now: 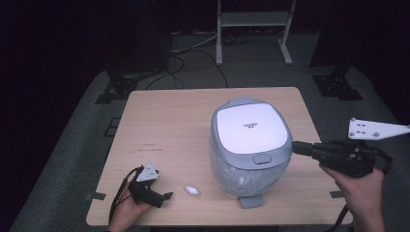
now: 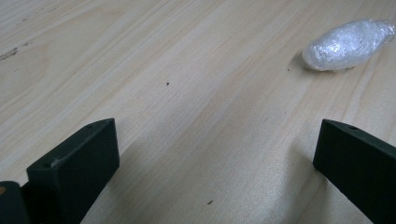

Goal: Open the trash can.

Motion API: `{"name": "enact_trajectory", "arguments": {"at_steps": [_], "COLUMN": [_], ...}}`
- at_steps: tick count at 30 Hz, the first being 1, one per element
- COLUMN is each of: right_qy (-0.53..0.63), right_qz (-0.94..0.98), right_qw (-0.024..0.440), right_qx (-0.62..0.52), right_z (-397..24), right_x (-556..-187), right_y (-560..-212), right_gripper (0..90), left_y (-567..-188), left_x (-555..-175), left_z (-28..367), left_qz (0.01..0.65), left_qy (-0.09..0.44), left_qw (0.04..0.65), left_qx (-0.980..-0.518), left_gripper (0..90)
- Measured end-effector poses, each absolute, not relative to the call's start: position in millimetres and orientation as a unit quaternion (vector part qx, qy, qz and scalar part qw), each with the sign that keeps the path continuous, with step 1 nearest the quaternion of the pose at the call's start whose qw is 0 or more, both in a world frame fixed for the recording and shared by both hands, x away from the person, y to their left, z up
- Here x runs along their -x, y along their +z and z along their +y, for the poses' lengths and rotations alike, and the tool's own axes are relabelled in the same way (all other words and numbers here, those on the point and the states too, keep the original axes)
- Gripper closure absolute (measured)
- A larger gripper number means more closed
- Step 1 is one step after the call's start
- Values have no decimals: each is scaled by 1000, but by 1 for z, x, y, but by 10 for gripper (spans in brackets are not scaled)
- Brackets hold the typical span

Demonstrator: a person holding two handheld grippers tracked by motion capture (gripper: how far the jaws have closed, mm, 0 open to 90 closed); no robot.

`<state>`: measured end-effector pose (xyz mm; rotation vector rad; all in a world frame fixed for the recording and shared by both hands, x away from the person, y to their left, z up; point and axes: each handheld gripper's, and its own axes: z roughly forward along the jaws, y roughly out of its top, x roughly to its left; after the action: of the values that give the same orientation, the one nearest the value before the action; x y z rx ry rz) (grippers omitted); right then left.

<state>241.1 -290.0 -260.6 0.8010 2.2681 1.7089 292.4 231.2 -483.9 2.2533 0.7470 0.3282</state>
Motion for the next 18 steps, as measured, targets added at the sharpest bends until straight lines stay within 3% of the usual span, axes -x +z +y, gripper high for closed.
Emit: {"name": "enact_trajectory", "arguments": {"at_steps": [18], "right_qy": [569], "right_qz": [789], "right_qw": [71], "right_qx": [-220], "right_z": [-247], "right_x": [-249], "right_y": [-258], "right_gripper": [900], "left_y": [-484], "left_x": [-292], "left_z": [231], "left_qz": [290], "left_qy": [128], "left_qw": [364], "left_qx": [-876], "left_gripper": [0]}}
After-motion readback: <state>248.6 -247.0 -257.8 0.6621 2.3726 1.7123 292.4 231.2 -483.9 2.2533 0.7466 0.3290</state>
